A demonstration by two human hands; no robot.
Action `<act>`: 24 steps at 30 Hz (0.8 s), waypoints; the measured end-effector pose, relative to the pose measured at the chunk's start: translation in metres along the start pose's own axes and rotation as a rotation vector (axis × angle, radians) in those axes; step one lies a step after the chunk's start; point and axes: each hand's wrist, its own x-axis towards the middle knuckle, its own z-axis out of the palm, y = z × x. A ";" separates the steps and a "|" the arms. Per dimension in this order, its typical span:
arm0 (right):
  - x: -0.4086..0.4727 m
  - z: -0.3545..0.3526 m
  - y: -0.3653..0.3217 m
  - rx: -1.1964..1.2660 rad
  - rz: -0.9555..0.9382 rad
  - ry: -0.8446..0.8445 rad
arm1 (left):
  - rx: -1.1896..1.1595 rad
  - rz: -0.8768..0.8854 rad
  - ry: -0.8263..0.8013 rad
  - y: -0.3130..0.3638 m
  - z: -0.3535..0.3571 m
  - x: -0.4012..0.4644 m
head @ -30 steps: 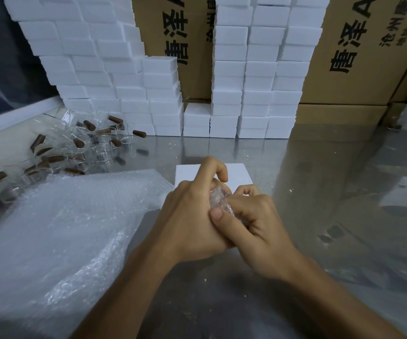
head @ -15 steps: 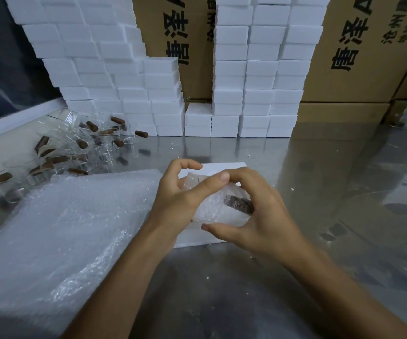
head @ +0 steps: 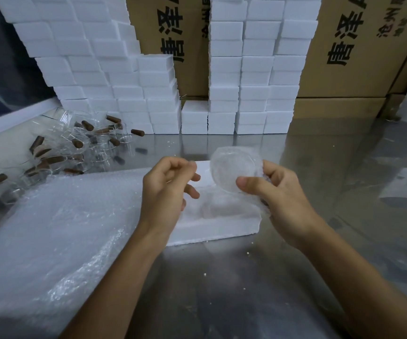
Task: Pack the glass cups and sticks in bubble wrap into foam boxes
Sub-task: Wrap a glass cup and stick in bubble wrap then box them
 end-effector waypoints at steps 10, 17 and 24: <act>-0.001 -0.007 -0.005 0.195 0.130 -0.452 | -0.235 -0.116 -0.378 0.005 0.003 -0.004; 0.003 -0.007 -0.003 0.208 0.203 -0.124 | -0.269 -0.088 -0.317 0.001 -0.003 0.003; 0.009 -0.009 -0.003 0.434 0.209 0.069 | -0.116 0.106 -0.232 -0.002 -0.003 0.002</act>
